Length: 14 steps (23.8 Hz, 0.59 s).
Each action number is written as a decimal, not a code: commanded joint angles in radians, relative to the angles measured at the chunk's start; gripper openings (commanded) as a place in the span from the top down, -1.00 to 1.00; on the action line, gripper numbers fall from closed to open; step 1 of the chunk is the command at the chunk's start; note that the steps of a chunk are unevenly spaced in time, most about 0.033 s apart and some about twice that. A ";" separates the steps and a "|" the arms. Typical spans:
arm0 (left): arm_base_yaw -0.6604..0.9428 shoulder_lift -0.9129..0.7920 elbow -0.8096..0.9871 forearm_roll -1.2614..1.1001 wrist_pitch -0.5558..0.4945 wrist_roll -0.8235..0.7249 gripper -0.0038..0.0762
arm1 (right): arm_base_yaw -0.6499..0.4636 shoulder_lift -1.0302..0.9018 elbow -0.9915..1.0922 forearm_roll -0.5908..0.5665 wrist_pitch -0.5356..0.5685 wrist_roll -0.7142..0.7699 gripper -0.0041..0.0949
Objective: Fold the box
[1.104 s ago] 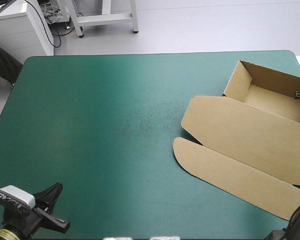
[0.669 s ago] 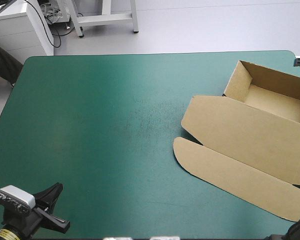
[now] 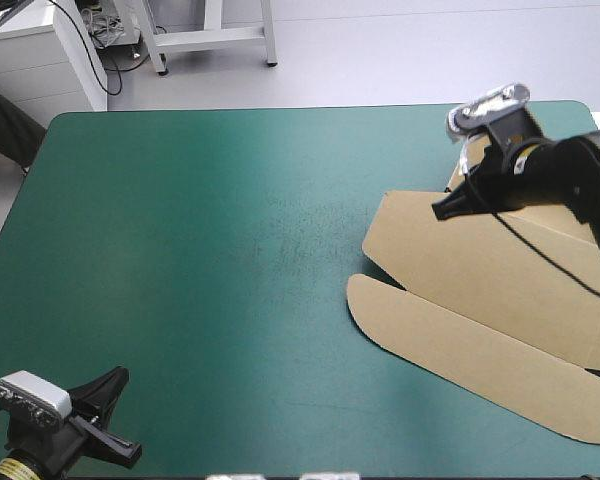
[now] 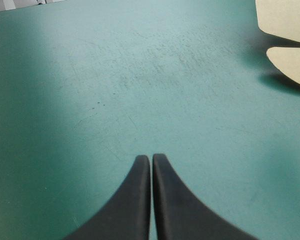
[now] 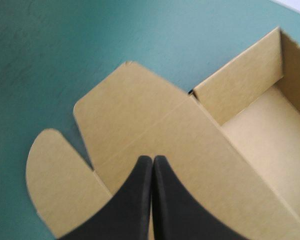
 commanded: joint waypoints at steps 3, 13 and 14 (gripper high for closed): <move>-0.004 0.015 -0.022 -0.019 -0.075 -0.005 0.92 | 0.041 -0.230 0.274 -0.015 -0.216 0.068 0.95; -0.004 0.015 -0.022 -0.019 -0.075 -0.005 0.92 | 0.041 -0.686 0.875 -0.011 -0.505 0.158 0.95; -0.004 0.015 -0.022 -0.019 -0.075 -0.005 0.92 | 0.041 -0.720 0.910 -0.011 -0.514 0.162 0.95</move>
